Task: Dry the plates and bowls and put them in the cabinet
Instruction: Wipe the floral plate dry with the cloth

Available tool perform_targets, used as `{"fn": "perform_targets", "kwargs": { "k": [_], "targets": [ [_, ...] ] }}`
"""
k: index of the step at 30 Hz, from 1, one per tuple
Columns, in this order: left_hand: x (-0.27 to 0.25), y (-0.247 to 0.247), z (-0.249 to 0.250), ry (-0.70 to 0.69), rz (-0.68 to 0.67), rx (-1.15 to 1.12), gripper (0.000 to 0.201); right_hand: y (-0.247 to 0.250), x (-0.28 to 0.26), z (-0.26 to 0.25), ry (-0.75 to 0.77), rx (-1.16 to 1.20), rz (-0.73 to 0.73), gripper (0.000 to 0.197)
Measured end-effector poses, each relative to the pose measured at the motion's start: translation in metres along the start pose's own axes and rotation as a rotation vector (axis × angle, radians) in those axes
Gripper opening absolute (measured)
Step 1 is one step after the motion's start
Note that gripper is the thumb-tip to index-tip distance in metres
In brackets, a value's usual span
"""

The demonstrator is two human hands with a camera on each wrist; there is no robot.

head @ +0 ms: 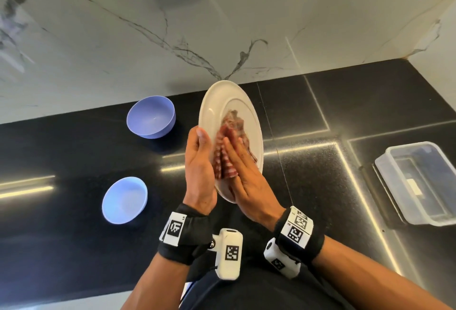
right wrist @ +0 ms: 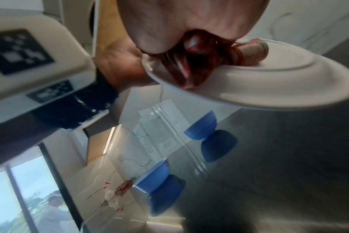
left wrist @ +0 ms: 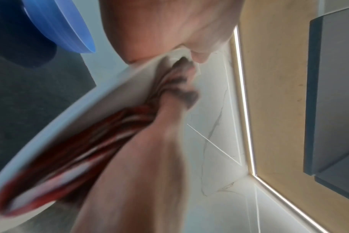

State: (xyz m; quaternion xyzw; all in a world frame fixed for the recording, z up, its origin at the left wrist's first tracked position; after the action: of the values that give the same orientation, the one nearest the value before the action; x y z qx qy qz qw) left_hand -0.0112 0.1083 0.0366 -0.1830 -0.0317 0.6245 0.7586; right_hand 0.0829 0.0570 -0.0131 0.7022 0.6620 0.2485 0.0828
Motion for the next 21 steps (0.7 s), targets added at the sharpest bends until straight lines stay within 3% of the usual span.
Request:
{"fn": "perform_targets", "kwargs": {
  "k": [4, 12, 18, 21],
  "targets": [
    [0.007, 0.006, 0.0, -0.018, 0.028, -0.017, 0.033, 0.005, -0.004, 0.053, -0.227, 0.133, 0.007, 0.055],
    [0.012, 0.009, -0.001, -0.033, -0.008, -0.046, 0.033, 0.02, -0.001, 0.114, -0.527, 0.113, -0.014, 0.059],
    [0.018, 0.008, -0.002, -0.012, 0.0, -0.078, 0.033, 0.018, 0.0, 0.112, -0.636, 0.294, 0.078, 0.058],
    [0.02, 0.006, -0.003, -0.006, 0.024, -0.096, 0.03, 0.015, 0.0, 0.102, -0.605, 0.33, 0.057, 0.063]
  ]
}}
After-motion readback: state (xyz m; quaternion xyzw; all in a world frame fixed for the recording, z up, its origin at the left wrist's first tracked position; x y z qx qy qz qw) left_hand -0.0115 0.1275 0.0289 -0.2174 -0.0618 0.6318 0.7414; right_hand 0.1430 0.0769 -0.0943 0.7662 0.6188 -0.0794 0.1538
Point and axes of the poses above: each hand's wrist, its own x-axis towards the middle knuckle, its own y-axis out of the back of the hand, z = x × y, the point moved 6 cm from there along x, towards the middle knuckle, and after that the axes turned 3 degrees about y, right-handed, at the moved point
